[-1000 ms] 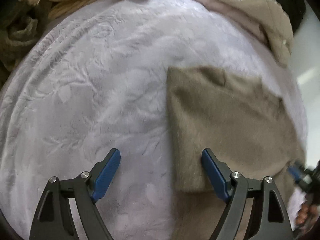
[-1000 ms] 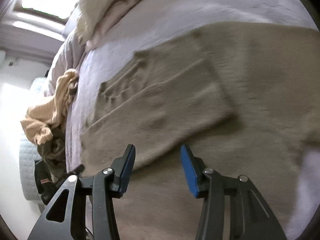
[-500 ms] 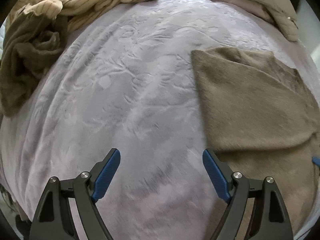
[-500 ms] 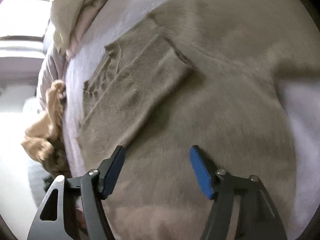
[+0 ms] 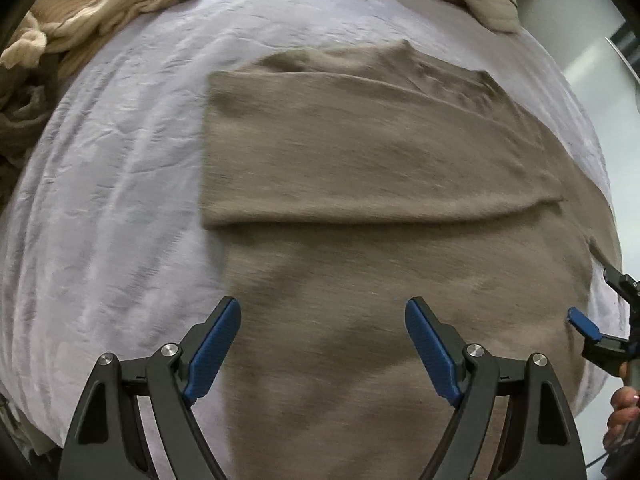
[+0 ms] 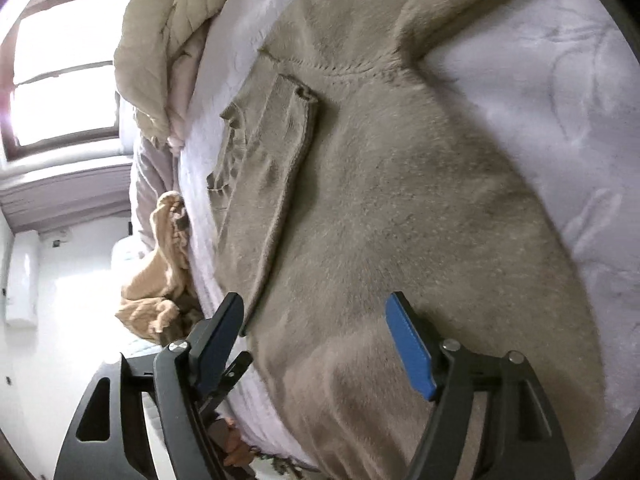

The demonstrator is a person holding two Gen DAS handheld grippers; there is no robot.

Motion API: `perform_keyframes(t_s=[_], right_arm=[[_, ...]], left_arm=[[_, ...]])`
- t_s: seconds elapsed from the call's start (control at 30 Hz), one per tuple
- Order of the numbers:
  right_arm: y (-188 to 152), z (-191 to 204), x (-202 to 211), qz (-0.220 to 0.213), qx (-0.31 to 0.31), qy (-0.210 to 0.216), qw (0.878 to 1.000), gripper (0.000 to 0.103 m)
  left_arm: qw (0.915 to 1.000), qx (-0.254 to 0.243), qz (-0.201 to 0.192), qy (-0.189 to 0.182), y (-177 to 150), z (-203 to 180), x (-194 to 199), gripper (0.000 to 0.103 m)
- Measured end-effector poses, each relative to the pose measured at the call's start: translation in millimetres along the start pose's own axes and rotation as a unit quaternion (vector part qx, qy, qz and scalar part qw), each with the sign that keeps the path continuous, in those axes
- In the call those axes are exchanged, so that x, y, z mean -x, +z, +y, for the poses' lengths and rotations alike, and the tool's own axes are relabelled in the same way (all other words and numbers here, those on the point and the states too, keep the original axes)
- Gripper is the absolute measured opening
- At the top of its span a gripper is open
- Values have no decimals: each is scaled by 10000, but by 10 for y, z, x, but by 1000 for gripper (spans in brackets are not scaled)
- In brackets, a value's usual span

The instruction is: Fold small clothes

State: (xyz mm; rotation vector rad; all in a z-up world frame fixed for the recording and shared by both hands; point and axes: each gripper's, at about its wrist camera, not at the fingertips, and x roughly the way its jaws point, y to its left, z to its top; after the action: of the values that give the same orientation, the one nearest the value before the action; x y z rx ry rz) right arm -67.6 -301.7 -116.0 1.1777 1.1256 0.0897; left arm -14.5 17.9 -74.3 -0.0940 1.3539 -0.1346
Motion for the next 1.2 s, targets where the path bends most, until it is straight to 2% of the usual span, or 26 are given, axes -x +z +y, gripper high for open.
perform_keyframes(t_s=[0.03, 0.13, 0.23, 0.3, 0.4, 0.43, 0.5, 0.6, 0.67, 0.73, 0.83, 0.9, 0.93, 1.0, 1.03, 1.13, 1.2], right_arm=[[24, -22, 50, 1, -28, -3, 10000, 77], [100, -115, 229, -190, -172, 77, 9996, 90], [209, -211, 408, -326, -344, 152, 9988, 90], [284, -256, 535, -435, -285, -158, 9985, 90], [412, -326, 848, -1034, -113, -728, 9919, 90], [460, -370, 957, -1227, -116, -800, 9891, 90], [585, -468, 1213, -1734, -236, -833, 9810, 89], [794, -653, 1520, -2275, -490, -872, 9686, 87], [901, -781, 1662, -2519, -676, -931, 9609, 81], [1002, -934, 1810, -2759, -927, -943, 9521, 79], [1108, -1163, 1957, -3021, -1332, -909, 9396, 70], [1177, -1311, 2031, -3132, -1570, -720, 9339, 63], [1213, -1351, 2050, -3172, -1652, -606, 9319, 56], [1278, -1404, 2074, -3219, -1724, -339, 9303, 34], [1310, -1409, 2073, -3232, -1724, -255, 9302, 8], [1387, -1281, 2084, -3218, -1447, -78, 9357, 6], [1407, -1010, 2074, -3164, -942, -138, 9438, 6]], left_arm=[[10000, -81, 3, -7, -4, -85, 2, 85], [9996, -270, 40, -21, -22, -269, -27, 85], [9989, -455, 86, -102, 9, -533, -52, 85], [9984, -521, 93, -181, 76, -654, -91, 85], [9978, -585, 136, -294, 136, -867, -132, 85], [9975, -611, 146, -321, 154, -941, -149, 85], [9968, -739, 128, -269, 188, -1120, -184, 85], [9949, -993, 70, -187, 224, -1402, -228, 85], [9934, -1125, 57, -214, 253, -1595, -270, 85], [9928, -1173, 75, -251, 273, -1718, -300, 85], [9917, -1246, 73, -298, 289, -1892, -328, 85], [9912, -1293, 52, -295, 304, -1986, -348, 85], [9911, -1296, 52, -295, 314, -2012, -370, 85], [9918, -1243, 50, -283, 345, -2074, -405, 85], [9922, -1209, 48, -287, 368, -2108, -429, 85], [9932, -1124, -7, -314, 422, -2189, -461, 85], [9931, -1130, -59, -313, 457, -2229, -464, 85]])
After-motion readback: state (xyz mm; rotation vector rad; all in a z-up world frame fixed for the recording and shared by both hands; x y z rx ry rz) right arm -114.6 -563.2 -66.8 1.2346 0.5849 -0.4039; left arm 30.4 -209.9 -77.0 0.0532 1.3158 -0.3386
